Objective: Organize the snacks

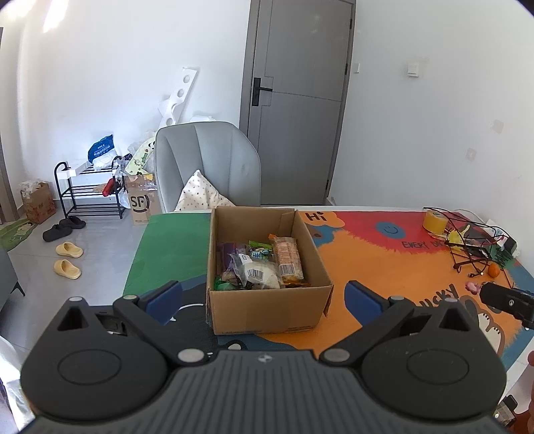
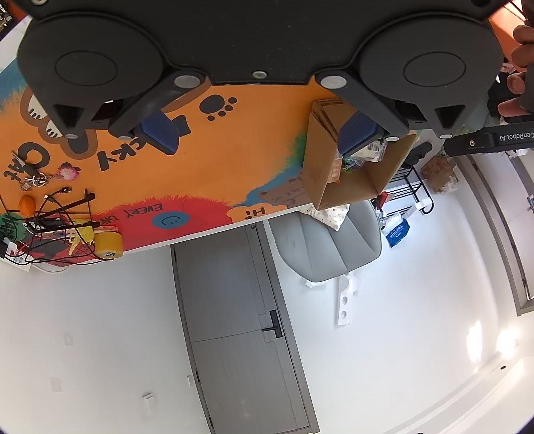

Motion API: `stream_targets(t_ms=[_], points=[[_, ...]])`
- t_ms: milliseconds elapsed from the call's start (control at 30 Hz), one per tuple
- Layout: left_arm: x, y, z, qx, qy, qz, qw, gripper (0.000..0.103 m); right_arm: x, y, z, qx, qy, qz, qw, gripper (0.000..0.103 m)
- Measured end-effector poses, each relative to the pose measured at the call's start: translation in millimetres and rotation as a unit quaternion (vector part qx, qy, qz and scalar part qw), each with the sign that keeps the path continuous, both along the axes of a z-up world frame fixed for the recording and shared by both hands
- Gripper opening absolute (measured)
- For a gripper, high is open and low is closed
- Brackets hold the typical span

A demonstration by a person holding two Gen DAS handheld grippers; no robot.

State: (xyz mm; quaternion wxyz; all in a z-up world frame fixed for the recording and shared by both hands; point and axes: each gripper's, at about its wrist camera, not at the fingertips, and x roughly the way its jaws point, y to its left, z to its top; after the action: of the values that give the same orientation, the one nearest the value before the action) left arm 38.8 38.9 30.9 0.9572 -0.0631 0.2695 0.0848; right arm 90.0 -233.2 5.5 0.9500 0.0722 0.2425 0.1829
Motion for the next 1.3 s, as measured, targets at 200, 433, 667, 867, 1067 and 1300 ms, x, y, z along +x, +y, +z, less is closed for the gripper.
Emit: stream_targets(t_ms=[200,433,667,867,1067,1300], points=[[-3.7,5.8,-0.9,-0.002,-0.001,0.004,1.0,0.103,-1.6,4.4,-0.2,-0.009,0.001,0.006,1.0,0.103],[-3.0,9.0,-2.9,-0.005,0.003,0.008,0.9999,0.103,-0.4,7.2,-0.5,-0.012,0.005,0.006,1.0,0.103],[-3.2,10.0,-3.8,-0.005,0.004,0.008,0.9999,0.103,-2.0,8.5,-0.5,-0.014,0.005,0.008,1.0,0.103],[-2.3,10.0,-3.7,-0.005,0.006,0.008,0.9999,0.103,-2.3,9.6,0.0,-0.018,0.006,0.01,1.0,0.103],[-2.8,10.9,-5.7,-0.004,0.009,0.006,0.9999,0.103,-1.9,10.8,0.9,-0.019,0.007,0.01,1.0,0.103],[-1.2,10.8,-7.0,-0.005,0.011,0.005,0.9999,0.103,-1.9,11.9,1.2,-0.021,0.006,0.012,1.0,0.103]])
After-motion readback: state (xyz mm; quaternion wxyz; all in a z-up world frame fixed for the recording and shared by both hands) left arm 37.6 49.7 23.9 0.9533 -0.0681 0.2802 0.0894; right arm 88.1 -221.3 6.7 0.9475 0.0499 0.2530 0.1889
